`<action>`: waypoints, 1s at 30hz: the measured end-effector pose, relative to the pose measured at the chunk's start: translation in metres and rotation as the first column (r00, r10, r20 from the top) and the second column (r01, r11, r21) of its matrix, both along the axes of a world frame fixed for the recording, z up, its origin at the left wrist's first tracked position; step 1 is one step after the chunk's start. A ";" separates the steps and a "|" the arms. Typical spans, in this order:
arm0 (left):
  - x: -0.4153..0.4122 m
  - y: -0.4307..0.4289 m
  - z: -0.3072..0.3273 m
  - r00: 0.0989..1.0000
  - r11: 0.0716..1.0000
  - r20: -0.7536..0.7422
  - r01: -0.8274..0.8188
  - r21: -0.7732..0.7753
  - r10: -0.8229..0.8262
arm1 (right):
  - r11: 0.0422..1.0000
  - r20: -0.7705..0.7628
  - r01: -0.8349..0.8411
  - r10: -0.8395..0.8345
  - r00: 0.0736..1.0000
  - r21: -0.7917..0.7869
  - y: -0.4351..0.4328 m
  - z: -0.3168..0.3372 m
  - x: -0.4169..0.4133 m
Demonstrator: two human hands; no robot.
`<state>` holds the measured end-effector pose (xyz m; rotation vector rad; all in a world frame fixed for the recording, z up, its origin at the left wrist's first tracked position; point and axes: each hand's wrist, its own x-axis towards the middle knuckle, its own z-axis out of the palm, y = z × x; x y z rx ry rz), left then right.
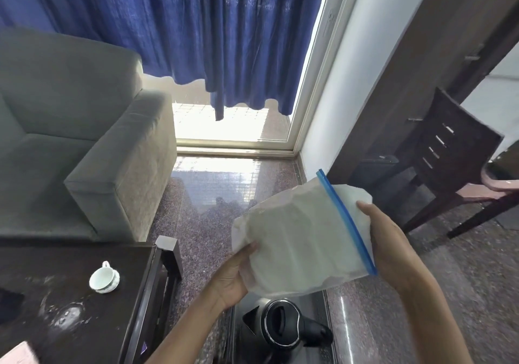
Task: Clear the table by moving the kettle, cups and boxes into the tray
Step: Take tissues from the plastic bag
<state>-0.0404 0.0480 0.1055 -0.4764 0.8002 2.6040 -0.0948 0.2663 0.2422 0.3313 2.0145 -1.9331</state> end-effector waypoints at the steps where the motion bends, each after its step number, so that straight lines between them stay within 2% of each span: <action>1: -0.001 0.000 -0.001 1.000 1.000 0.010 -0.001 -0.018 0.002 | 0.999 0.024 -0.027 0.028 0.999 -0.039 -0.001 0.002 0.000; 4: -0.002 -0.001 -0.004 0.999 0.997 0.030 -0.017 -0.069 0.019 | 0.996 -0.021 -0.076 0.075 0.997 -0.040 0.000 0.003 -0.002; 7: -0.003 -0.002 -0.005 0.999 0.995 0.036 -0.027 -0.099 0.030 | 0.999 -0.095 -0.022 0.018 0.995 -0.047 0.002 0.006 -0.003; 13: -0.005 -0.007 -0.007 0.997 0.991 0.016 -0.075 -0.107 0.077 | 0.982 -0.203 0.080 -0.114 0.973 -0.169 0.020 0.014 -0.007; 17: -0.006 -0.010 -0.008 0.997 0.992 -0.002 -0.080 -0.096 0.081 | 0.934 -0.189 0.144 -0.214 0.958 -0.328 0.038 0.022 -0.012; 20: -0.006 -0.012 -0.010 0.996 0.991 0.000 -0.091 -0.101 0.091 | 0.837 -0.134 0.157 -0.263 0.956 -0.524 0.048 0.024 -0.013; 24: -0.003 -0.013 -0.010 0.991 0.986 -0.005 -0.132 -0.098 0.133 | 0.764 -0.060 0.072 -0.143 0.988 -0.641 0.031 0.024 -0.015; 30: 0.023 -0.024 -0.003 0.958 0.957 -0.034 -0.285 -0.060 0.284 | 0.806 0.109 -0.056 0.148 0.983 -0.590 -0.032 0.007 -0.027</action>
